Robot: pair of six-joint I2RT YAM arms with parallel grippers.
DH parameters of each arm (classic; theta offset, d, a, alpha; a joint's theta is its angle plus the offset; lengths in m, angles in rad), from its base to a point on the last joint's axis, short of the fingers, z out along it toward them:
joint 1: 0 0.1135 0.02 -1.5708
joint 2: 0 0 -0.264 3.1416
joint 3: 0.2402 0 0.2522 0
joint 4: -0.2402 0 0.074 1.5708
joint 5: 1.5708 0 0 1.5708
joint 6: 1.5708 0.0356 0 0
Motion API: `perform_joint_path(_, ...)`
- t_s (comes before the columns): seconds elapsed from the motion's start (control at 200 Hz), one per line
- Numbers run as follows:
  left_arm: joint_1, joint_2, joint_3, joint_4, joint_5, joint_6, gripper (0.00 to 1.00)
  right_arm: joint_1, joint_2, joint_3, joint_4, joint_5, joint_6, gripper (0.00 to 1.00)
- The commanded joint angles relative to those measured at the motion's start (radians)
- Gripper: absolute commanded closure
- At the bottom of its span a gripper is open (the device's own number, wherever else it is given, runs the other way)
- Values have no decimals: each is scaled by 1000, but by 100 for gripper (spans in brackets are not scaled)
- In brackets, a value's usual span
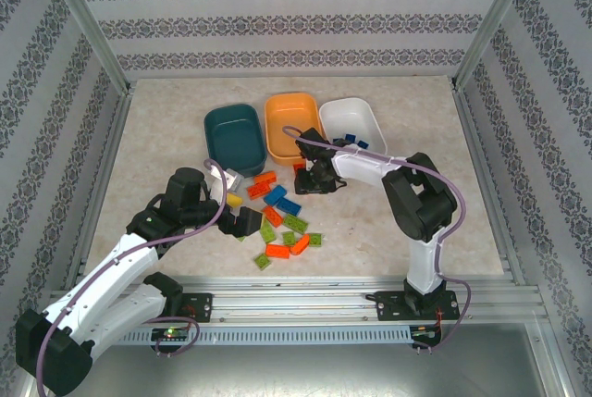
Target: Sort the legos into containers by color
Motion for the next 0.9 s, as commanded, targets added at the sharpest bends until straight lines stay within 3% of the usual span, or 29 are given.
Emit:
perform_joint_path(0.0, -19, -11, 17, -12, -1, 19, 0, -19, -44, -31, 15, 16, 7, 66)
perform_joint_path(0.6, -22, -10, 18, -15, -7, 19, 0, -157, -319, -72, -51, 8, -25, 65)
perform_joint_path(0.894, -23, -18, 21, -22, -36, 25, 0, -181, -218, 138, -96, -17, -65, 65)
